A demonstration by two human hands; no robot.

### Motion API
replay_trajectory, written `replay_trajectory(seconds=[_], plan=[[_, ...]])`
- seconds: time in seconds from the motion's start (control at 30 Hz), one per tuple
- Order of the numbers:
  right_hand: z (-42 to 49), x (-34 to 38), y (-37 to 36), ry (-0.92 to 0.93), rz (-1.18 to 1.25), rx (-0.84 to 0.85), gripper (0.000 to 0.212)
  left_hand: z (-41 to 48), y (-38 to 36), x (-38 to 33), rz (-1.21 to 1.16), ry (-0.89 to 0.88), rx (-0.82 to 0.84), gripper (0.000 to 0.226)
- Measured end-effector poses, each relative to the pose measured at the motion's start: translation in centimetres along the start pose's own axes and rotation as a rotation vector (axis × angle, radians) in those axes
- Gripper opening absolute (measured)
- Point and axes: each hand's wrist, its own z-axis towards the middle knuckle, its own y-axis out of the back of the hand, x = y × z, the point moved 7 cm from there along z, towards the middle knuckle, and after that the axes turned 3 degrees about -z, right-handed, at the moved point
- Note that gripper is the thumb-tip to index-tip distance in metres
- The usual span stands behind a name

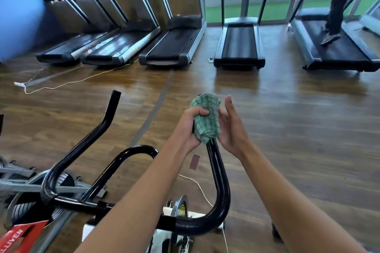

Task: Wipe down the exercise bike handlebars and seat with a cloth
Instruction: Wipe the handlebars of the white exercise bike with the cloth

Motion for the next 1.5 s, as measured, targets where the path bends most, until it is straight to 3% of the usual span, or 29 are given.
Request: replay_trajectory(seconds=[0.1, 0.17, 0.2, 0.27, 0.33, 0.37, 0.43, 0.5, 0.57, 0.63, 0.7, 0.8, 0.97, 1.17, 1.23, 1.3, 1.43, 1.5], plan=[[0.0, 0.3, 0.6, -0.042, 0.299, -0.004, 0.073, 1.7, -1.3, -0.6, 0.099, -0.065, 0.001, 0.042], [0.2, 0.1, 1.3, -0.054, 0.377, -0.028, 0.069, 2.6, -1.4, -0.7, 0.24, -0.118, -0.093, 0.037], [0.4, -0.1, 1.6, -0.065, 0.381, -0.044, 0.066, 2.8, -1.5, -0.8, 0.382, -0.15, -0.133, 0.03], [0.5, -0.4, 1.8, -0.08, 0.349, -0.091, 0.059, 2.8, -2.0, -1.7, 0.884, -0.27, -0.233, 0.021], [1.1, 0.2, 2.3, -0.041, 0.31, -0.15, 0.054, 3.1, -2.7, -3.0, 1.337, -0.456, -0.347, 0.038], [1.4, 0.8, 2.6, -0.005, 0.278, -0.187, 0.051, 3.1, -2.6, -3.7, 1.368, -0.527, -0.396, 0.045], [2.3, 2.2, 4.5, 0.079, 0.063, -0.328, 0.041, 3.6, -1.3, -5.0, 1.255, -0.561, -0.474, 0.047], [2.4, 2.9, 6.5, 0.119, -0.355, -0.474, 0.045, 4.8, 1.0, -5.2, 1.141, -0.455, -0.484, 0.043], [2.5, 1.2, 7.2, 0.048, -0.633, -0.456, 0.039, 5.5, 2.5, -4.7, 1.015, -0.39, -0.408, 0.042], [2.8, -1.9, 5.9, -0.053, -0.674, -0.294, 0.022, 5.4, 2.8, -4.5, 0.903, -0.412, -0.358, 0.042], [3.9, -2.5, 3.8, 0.007, -0.699, -0.218, 0.026, 5.4, 3.1, -4.7, 0.885, -0.438, -0.35, 0.04], [6.7, 0.1, 1.1, 0.12, -0.715, -0.253, 0.035, 5.6, 3.1, -5.1, 0.912, -0.448, -0.333, 0.04], [6.9, 0.3, 0.9, 0.068, -0.743, -0.307, 0.041, 6.2, 3.2, -6.0, 0.902, -0.426, -0.312, 0.039], [-5.7, -5.7, 2.9, -0.299, -0.832, -0.3, 0.034, 6.5, 3.5, -5.9, 0.933, -0.391, -0.282, 0.038], [-9.0, -6.2, 2.8, -0.384, -0.978, -0.3, 0.038, 6.7, 3.5, -6.0, 0.935, -0.387, -0.26, 0.039], [-9.2, -6.0, 2.6, -0.358, -1.029, -0.356, 0.039, 6.7, 3.4, -6.1, 0.933, -0.397, -0.247, 0.039], [-3.3, -5.2, 3.2, -0.235, -0.905, -0.403, 0.032, 6.9, 3.3, -6.0, 0.938, -0.397, -0.235, 0.04], [-1.4, -5.9, 4.4, -0.257, -0.853, -0.377, 0.045, 7.0, 3.2, -6.1, 0.928, -0.38, -0.229, 0.04]])
